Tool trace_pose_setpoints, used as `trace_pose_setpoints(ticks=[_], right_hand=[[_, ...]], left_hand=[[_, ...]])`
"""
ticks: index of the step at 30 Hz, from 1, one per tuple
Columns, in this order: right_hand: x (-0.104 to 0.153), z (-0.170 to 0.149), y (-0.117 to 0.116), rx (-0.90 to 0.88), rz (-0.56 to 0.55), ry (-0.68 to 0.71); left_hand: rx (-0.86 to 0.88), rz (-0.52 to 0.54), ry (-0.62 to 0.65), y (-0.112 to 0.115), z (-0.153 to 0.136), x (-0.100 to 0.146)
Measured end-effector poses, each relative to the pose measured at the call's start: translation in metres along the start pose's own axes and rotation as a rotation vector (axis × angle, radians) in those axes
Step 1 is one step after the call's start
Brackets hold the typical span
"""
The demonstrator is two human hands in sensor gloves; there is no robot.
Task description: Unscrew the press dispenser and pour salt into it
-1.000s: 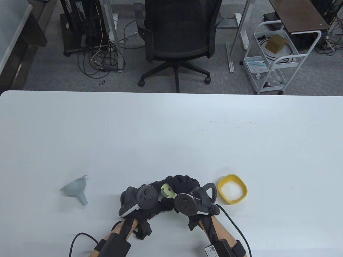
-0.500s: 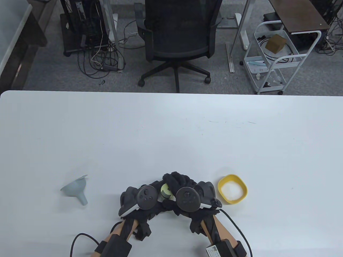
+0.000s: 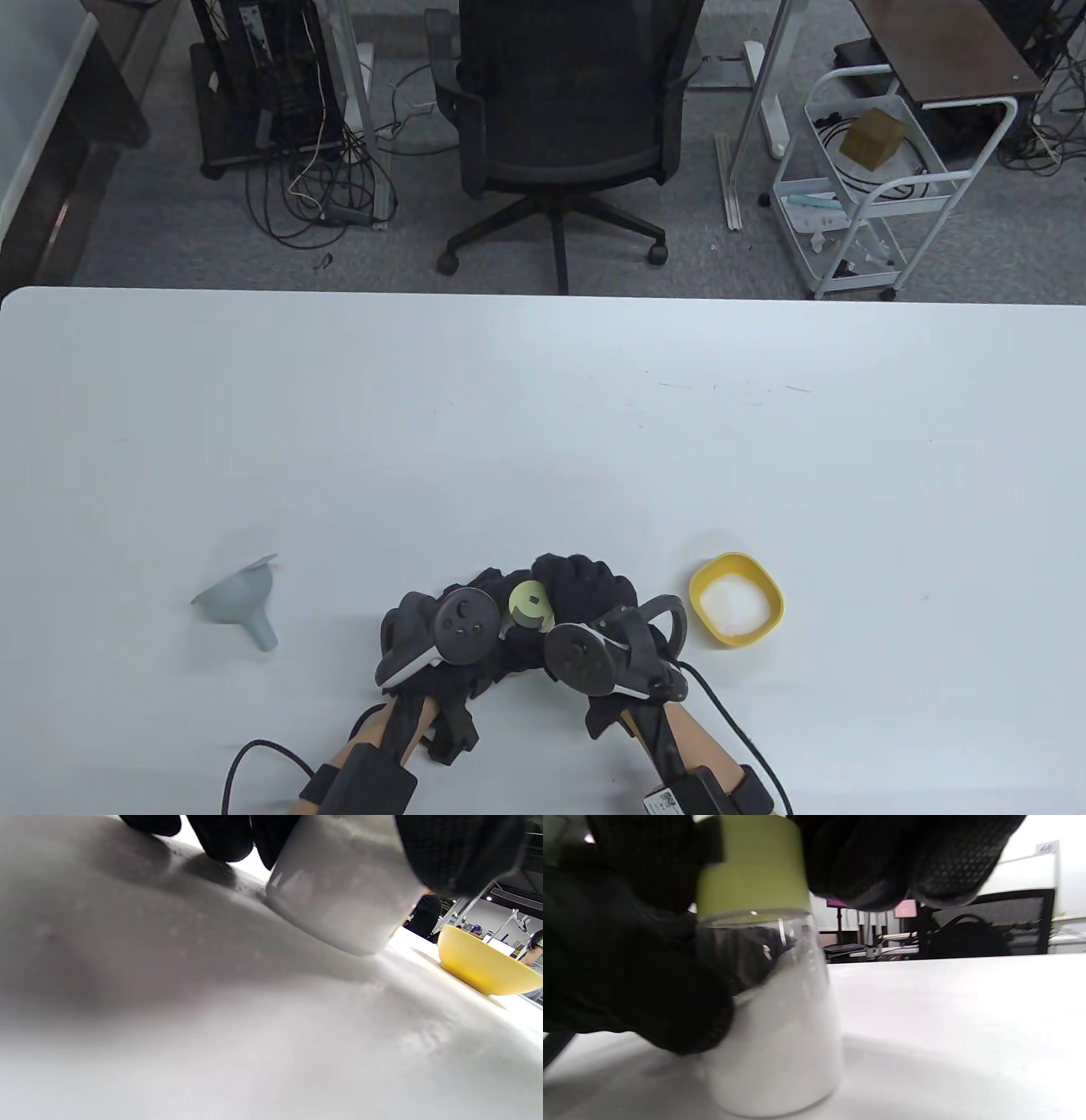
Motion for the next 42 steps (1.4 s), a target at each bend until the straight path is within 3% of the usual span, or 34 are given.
trace_pose_setpoints(ticks=[5, 10, 14, 18, 24, 32, 35, 37, 42], right_hand=[[0.001, 0.000, 0.002, -0.067, 0.045, 0.068], [-0.003, -0.002, -0.002, -0.195, 0.205, 0.059], [-0.001, -0.001, -0.003, -0.043, 0.136, -0.020], [0.001, 0.000, 0.001, 0.031, -0.039, -0.081], [0.000, -0.002, 0.003, -0.040, -0.017, -0.031], [-0.002, -0.006, 0.003, -0.237, 0.094, 0.036], [-0.004, -0.008, -0.002, -0.319, 0.240, 0.049], [-0.003, -0.010, -0.007, -0.276, 0.281, -0.012], [-0.001, -0.008, -0.008, -0.035, 0.130, -0.088]], left_hand=[[0.000, -0.001, 0.000, 0.000, 0.000, 0.000], [-0.001, -0.003, 0.003, 0.001, 0.000, 0.000], [-0.002, -0.006, 0.004, 0.001, 0.000, 0.000], [-0.002, -0.008, 0.004, 0.002, 0.000, 0.000], [-0.002, -0.010, 0.005, 0.002, 0.000, 0.000], [-0.002, -0.011, 0.004, 0.002, 0.000, 0.000], [-0.003, -0.014, 0.005, 0.002, 0.000, 0.000], [-0.003, -0.015, 0.005, 0.003, 0.000, 0.000], [-0.003, -0.015, 0.005, 0.003, 0.000, 0.000]])
Point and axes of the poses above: the tracker on the back of each hand, its own z axis roughly to the thumb side, its own x axis roughly from the fingertips to the wrist, y = z × x, the point moved 4 cm from there along -x, roughly from the wrist to the fingertips, and after that the axes turned 4 degrees about -x, right-handed, at the moved point
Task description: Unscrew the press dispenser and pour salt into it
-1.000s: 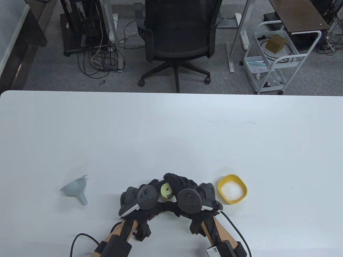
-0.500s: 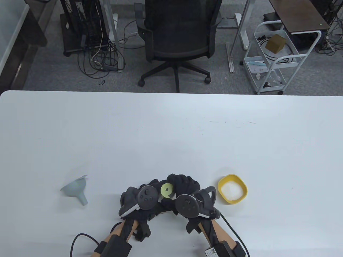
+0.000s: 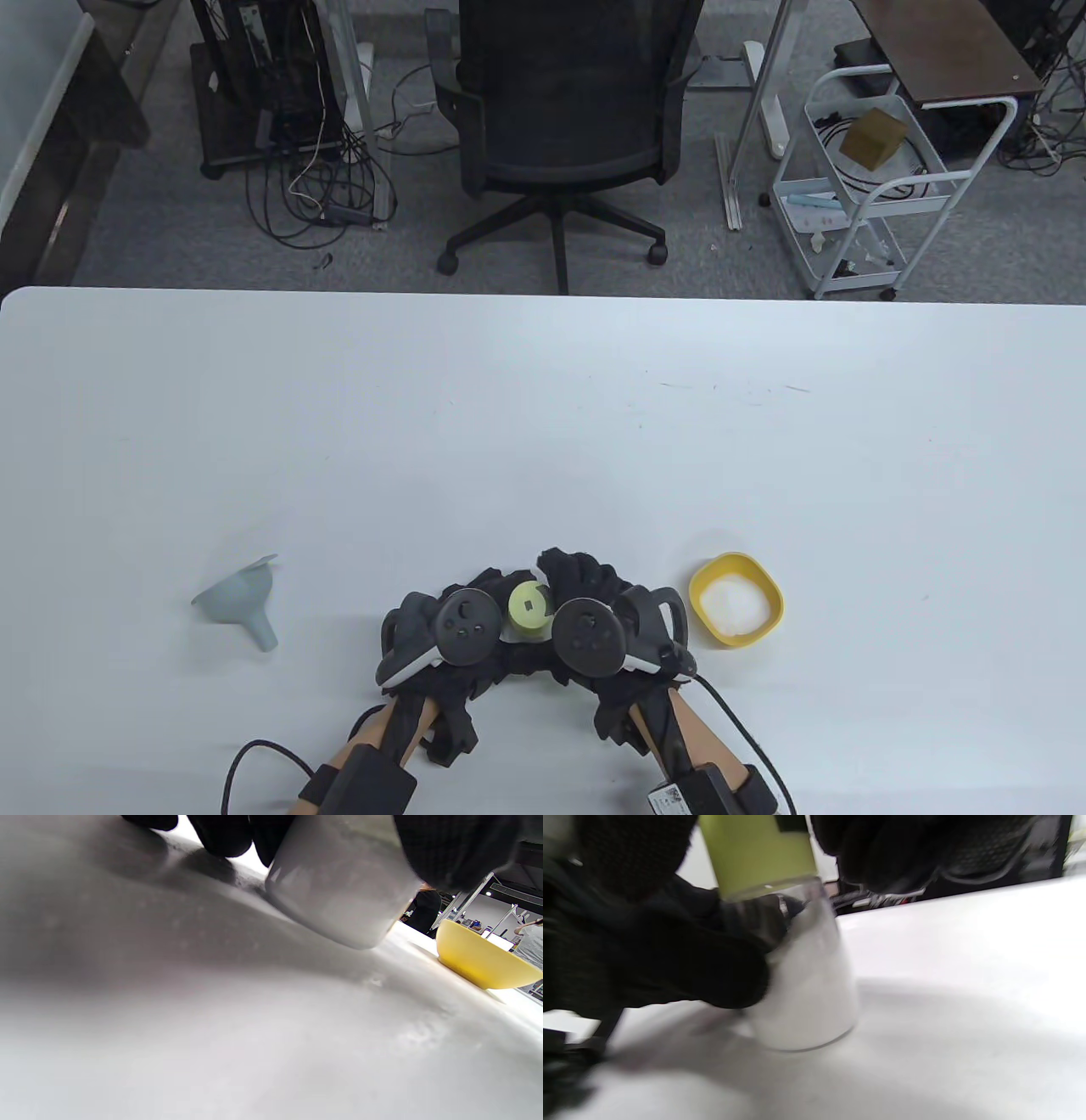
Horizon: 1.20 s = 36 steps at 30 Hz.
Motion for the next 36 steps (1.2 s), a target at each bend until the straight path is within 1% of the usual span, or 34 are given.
trace_pose_setpoints(ticks=[1, 3, 5, 7, 10, 13, 15, 17, 19, 20, 21, 23, 25, 26, 28, 29, 34, 36], right_hand=[[0.001, 0.001, 0.003, 0.010, -0.078, -0.008], [0.003, 0.002, 0.006, 0.008, -0.149, -0.006], [0.003, 0.002, 0.007, 0.001, -0.133, 0.019], [0.003, 0.002, 0.008, -0.047, -0.140, 0.059], [0.003, 0.002, 0.012, -0.111, -0.093, 0.119], [0.003, 0.000, 0.011, -0.205, -0.053, 0.134], [0.000, -0.002, 0.010, -0.268, 0.007, 0.147], [-0.001, -0.003, 0.007, -0.293, 0.088, 0.135], [0.000, -0.004, 0.004, -0.243, 0.103, 0.073], [0.000, -0.004, 0.002, -0.186, 0.088, 0.035], [0.001, -0.002, 0.001, -0.129, 0.064, 0.025], [0.002, 0.000, 0.003, -0.030, -0.032, -0.003], [0.005, 0.003, 0.008, -0.005, -0.164, -0.020], [0.005, 0.005, 0.009, -0.001, -0.189, -0.014], [0.005, 0.007, 0.010, 0.026, -0.146, 0.011], [0.005, 0.007, 0.010, 0.002, -0.149, 0.031], [0.004, 0.002, 0.014, -0.161, -0.095, 0.088], [0.003, 0.001, 0.014, -0.242, -0.045, 0.115]], left_hand=[[0.000, 0.000, 0.000, 0.000, 0.000, 0.000], [0.000, 0.000, 0.000, 0.000, 0.000, 0.000], [0.000, 0.000, 0.000, 0.000, 0.000, 0.000], [0.000, 0.000, 0.000, 0.000, 0.000, 0.000], [0.000, -0.004, -0.002, 0.000, 0.000, 0.000], [-0.001, -0.005, -0.002, 0.000, 0.000, 0.000], [-0.001, -0.005, -0.001, 0.001, 0.000, 0.000], [-0.002, -0.006, 0.000, 0.001, 0.001, 0.000], [-0.002, -0.006, 0.000, 0.001, 0.001, 0.000], [-0.002, -0.006, 0.000, 0.001, 0.001, 0.000], [-0.002, -0.006, 0.000, 0.001, 0.001, 0.000], [-0.002, -0.006, 0.000, 0.001, 0.001, 0.000], [-0.002, -0.006, 0.000, 0.001, 0.001, 0.000], [-0.002, -0.007, 0.000, 0.001, 0.001, 0.000], [-0.002, -0.008, 0.000, 0.001, 0.000, 0.000], [-0.002, -0.009, 0.000, 0.001, 0.000, 0.000], [-0.002, -0.009, 0.000, 0.001, 0.000, 0.000], [-0.002, -0.010, 0.000, 0.001, 0.001, 0.000]])
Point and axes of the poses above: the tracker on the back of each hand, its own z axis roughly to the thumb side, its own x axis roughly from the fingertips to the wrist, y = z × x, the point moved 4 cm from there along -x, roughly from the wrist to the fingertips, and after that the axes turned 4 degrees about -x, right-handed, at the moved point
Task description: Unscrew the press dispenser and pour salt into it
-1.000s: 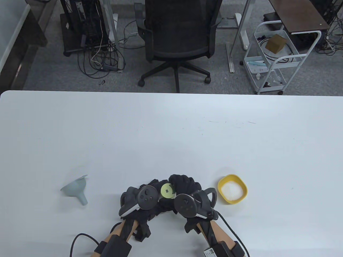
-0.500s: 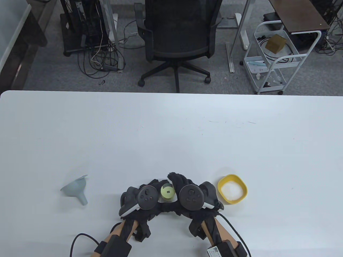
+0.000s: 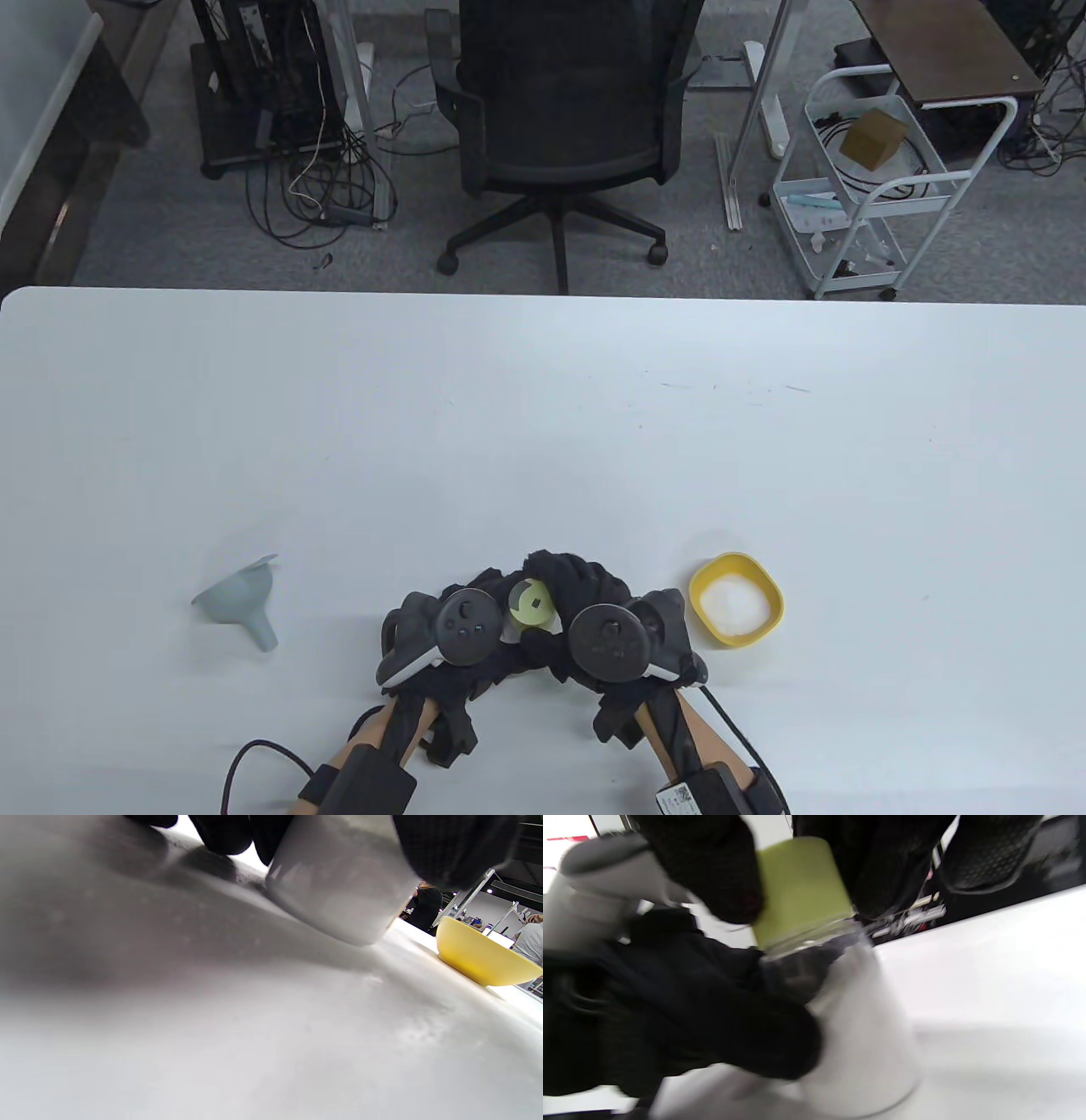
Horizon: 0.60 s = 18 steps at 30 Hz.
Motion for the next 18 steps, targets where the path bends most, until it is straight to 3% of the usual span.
trace_pose_setpoints(ticks=[5, 10, 15, 18], right_hand=[[-0.001, -0.004, -0.001, -0.094, 0.132, -0.013], [-0.001, -0.005, -0.010, 0.152, 0.058, -0.119], [0.000, -0.006, -0.009, 0.112, -0.034, -0.108], [0.000, -0.009, -0.007, 0.060, -0.023, -0.096]], left_hand=[[-0.001, -0.001, 0.001, 0.000, 0.000, 0.000], [-0.001, -0.002, 0.001, 0.000, 0.000, 0.000], [-0.001, -0.002, 0.001, 0.000, 0.000, 0.000], [-0.002, -0.007, 0.000, 0.001, 0.000, 0.000]])
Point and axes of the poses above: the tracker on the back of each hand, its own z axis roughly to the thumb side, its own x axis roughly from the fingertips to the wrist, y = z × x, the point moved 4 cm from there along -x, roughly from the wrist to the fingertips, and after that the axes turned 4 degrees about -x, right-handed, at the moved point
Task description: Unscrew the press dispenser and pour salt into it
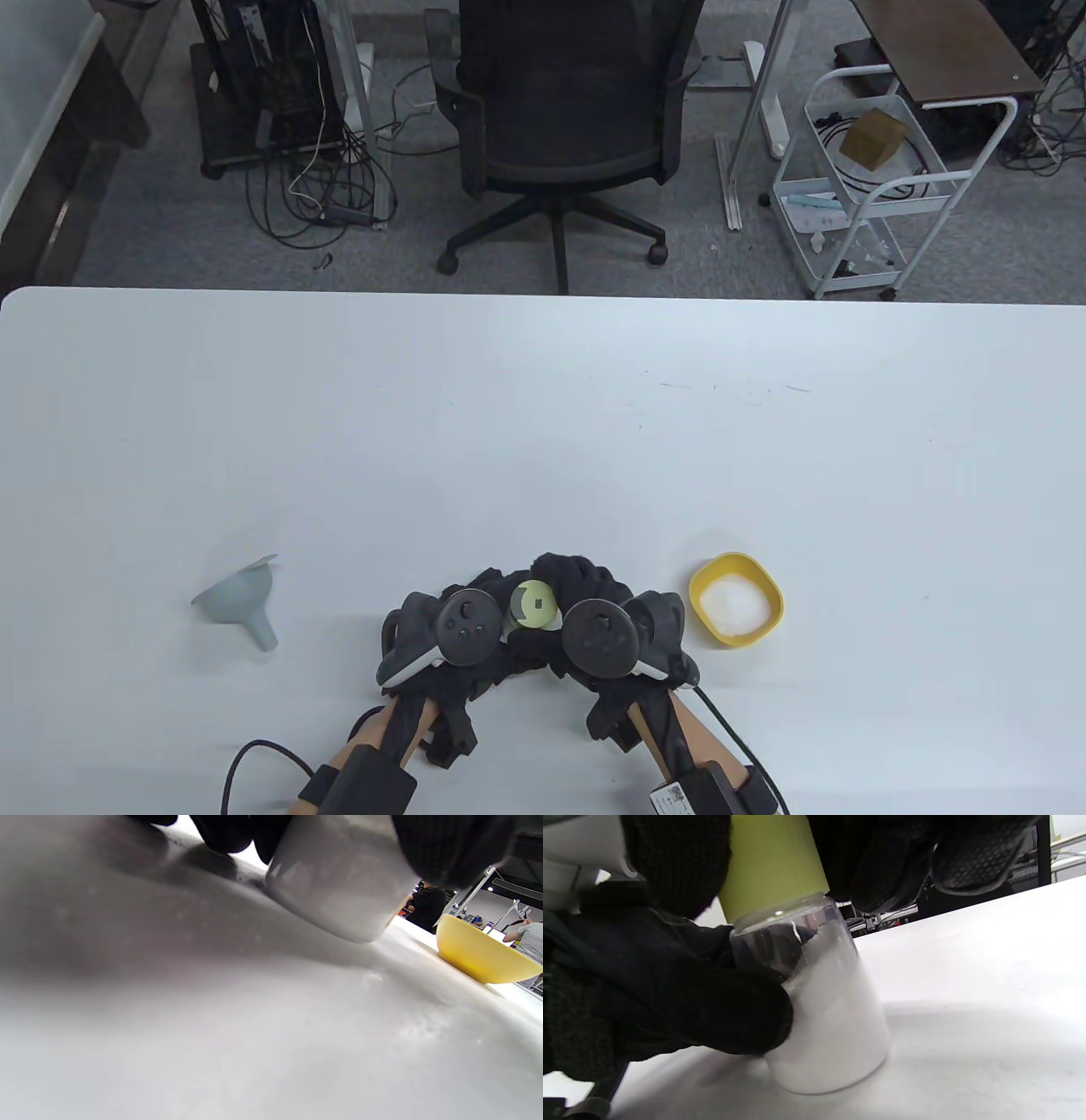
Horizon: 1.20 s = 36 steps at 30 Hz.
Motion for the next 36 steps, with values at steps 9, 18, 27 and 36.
trace_pose_setpoints(ticks=[9, 18, 27, 36], right_hand=[[-0.001, -0.003, 0.008, -0.173, 0.056, 0.040], [0.004, -0.012, 0.032, -0.262, -0.048, 0.034], [0.010, -0.026, 0.047, -0.298, -0.162, 0.008], [0.012, -0.040, 0.053, -0.297, -0.183, -0.028]], left_hand=[[0.000, 0.000, 0.000, 0.000, 0.000, 0.000], [-0.001, -0.006, 0.003, 0.000, 0.000, 0.000], [0.000, -0.001, 0.008, 0.000, 0.001, 0.000], [0.065, 0.076, 0.037, -0.015, -0.010, 0.014]])
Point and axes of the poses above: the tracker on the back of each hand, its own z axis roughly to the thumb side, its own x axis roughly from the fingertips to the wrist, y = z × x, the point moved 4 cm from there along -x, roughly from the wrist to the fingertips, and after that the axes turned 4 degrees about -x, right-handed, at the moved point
